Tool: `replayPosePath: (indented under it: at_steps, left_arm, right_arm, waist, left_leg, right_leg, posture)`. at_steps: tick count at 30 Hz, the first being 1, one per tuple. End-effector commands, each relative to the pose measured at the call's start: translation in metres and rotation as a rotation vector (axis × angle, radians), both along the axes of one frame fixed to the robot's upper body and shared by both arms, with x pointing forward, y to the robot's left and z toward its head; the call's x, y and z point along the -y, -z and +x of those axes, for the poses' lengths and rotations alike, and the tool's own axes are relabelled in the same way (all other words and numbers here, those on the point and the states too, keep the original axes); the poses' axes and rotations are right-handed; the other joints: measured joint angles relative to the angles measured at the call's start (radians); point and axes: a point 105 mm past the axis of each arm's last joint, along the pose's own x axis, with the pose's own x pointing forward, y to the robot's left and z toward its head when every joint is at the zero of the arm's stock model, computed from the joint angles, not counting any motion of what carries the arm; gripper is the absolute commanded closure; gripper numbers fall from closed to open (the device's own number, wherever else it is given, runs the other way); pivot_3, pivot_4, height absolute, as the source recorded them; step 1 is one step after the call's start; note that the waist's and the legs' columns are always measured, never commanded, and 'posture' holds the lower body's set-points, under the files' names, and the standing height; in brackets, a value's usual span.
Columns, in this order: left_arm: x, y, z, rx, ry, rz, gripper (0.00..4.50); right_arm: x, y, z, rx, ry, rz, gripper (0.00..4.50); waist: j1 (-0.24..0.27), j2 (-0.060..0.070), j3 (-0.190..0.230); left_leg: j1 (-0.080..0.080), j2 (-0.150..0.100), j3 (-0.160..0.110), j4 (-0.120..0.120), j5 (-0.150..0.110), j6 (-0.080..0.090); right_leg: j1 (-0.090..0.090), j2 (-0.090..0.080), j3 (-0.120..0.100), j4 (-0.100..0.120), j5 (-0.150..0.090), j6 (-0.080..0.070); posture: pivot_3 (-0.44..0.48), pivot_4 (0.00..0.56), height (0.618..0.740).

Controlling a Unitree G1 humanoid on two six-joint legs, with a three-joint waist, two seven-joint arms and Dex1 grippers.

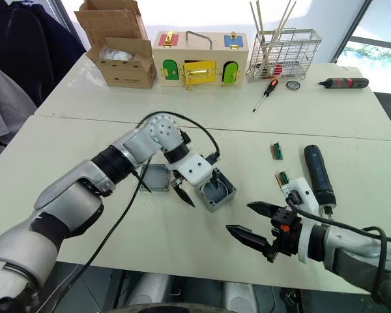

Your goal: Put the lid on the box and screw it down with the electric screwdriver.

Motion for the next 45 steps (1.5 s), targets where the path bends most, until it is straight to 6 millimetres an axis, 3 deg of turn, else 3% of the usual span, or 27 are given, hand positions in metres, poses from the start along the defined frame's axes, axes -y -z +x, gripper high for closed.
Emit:
replayPosePath:
  at_steps: [1,4,8,11,13,16,20,23,27,38,41,45]
  left_arm:
    - [-0.012,-0.054,0.01,0.041,-0.181,-0.209,0.73]
    - [-0.048,-0.081,0.04,0.1,-0.562,-0.402,0.73]
    - [-0.104,-0.084,0.065,-0.025,-1.191,-0.508,0.73]
    - [-0.138,-0.065,0.052,-0.252,-1.58,-0.492,0.73]
    - [-0.151,-0.048,0.04,-0.345,-1.701,-0.437,0.73]
    - [-0.166,-0.032,0.031,-0.359,-1.756,-0.365,0.73]
    - [-0.16,-0.011,0.02,-0.406,-1.719,-0.261,0.73]
    - [-0.158,-0.001,0.02,-0.445,-1.738,-0.233,0.73]
    - [-0.146,0.02,0.018,-0.503,-1.735,-0.133,0.73]
    - [-0.135,0.046,0.017,-0.474,-1.761,0.046,0.73]
    - [-0.133,0.05,0.017,-0.461,-1.757,0.079,1.48]
    - [-0.134,0.056,0.014,-0.442,-1.75,0.125,3.58]
  right_arm:
    - [0.007,-0.018,0.013,0.061,-0.019,0.019,0.0]
    - [0.012,-0.038,0.028,0.118,-0.03,0.067,0.0]
    - [0.007,-0.065,0.036,0.185,-0.093,0.109,0.0]
    - [-0.004,-0.078,0.039,0.222,-0.168,0.102,0.0]
    - [-0.014,-0.078,0.04,0.227,-0.208,0.12,0.0]
    - [-0.028,-0.077,0.042,0.21,-0.235,0.227,0.0]
    - [-0.038,-0.055,0.043,0.168,-0.237,0.227,0.0]
    - [-0.045,-0.051,0.041,0.165,-0.236,0.247,0.0]
    - [-0.044,-0.047,0.041,0.173,-0.202,0.257,0.0]
    - [-0.041,-0.049,0.04,0.213,-0.114,0.278,0.0]
    - [-0.038,-0.051,0.04,0.227,-0.09,0.282,0.0]
    - [-0.034,-0.054,0.04,0.242,-0.065,0.285,0.0]
  waist:
    - [-0.004,0.0,0.0]
    - [-0.006,0.0,0.0]
    - [-0.002,0.0,0.0]
    - [-0.005,0.0,0.0]
    - [-0.003,0.0,0.0]
    - [-0.005,0.0,0.0]
    - [0.006,0.0,0.0]
    - [0.009,0.0,0.0]
    - [0.005,0.0,0.0]
    - [0.006,0.0,0.0]
    - [0.007,0.0,-0.001]
    - [0.006,0.0,-0.001]
  left_leg:
    - [0.0,0.0,0.0,0.0,0.0,0.0]
    - [0.0,0.0,0.0,0.0,0.0,0.0]
    - [0.0,0.0,-0.001,0.0,0.001,-0.001]
    - [0.0,0.0,-0.002,0.0,0.001,-0.002]
    - [0.0,0.0,-0.002,0.0,0.002,-0.003]
    - [0.0,0.0,-0.003,0.0,0.003,-0.006]
    - [0.0,0.0,-0.003,-0.001,0.005,-0.009]
    - [0.0,-0.002,-0.004,0.0,0.005,-0.011]
    - [0.0,-0.003,-0.003,-0.001,0.005,-0.011]
    - [-0.001,-0.003,-0.002,-0.001,0.005,-0.012]
    - [0.0,-0.003,-0.002,-0.001,0.006,-0.013]
    - [0.0,-0.003,-0.002,-0.001,0.006,-0.013]
  right_leg:
    - [0.0,0.0,0.0,0.0,0.0,0.0]
    - [0.0,0.0,0.0,0.001,-0.001,0.002]
    - [-0.001,0.001,0.0,0.003,-0.002,0.003]
    - [-0.001,0.001,0.0,0.004,-0.002,0.003]
    - [-0.001,0.001,-0.001,0.004,-0.002,0.003]
    - [-0.001,0.001,0.0,0.005,-0.002,0.003]
    - [-0.003,-0.001,0.001,0.005,-0.002,0.003]
    - [-0.003,-0.002,0.002,0.004,-0.002,0.003]
    - [-0.004,-0.002,0.003,0.005,-0.002,0.003]
    - [-0.006,-0.002,0.005,0.007,-0.002,0.003]
    - [-0.006,-0.002,0.005,0.007,-0.002,0.003]
    - [-0.005,-0.002,0.005,0.007,-0.002,0.003]
  posture:
    - [0.0,0.15,0.739]
    - [0.0,0.15,0.739]
    - [0.0,0.15,0.739]
    - [0.0,0.15,0.739]
    - [0.0,0.15,0.739]
    - [0.0,0.15,0.739]
    - [0.0,0.15,0.739]
    - [0.0,0.15,0.739]
    - [0.0,0.15,0.739]
    - [0.0,0.15,0.739]
    - [0.0,0.15,0.739]
    - [0.0,0.15,0.739]
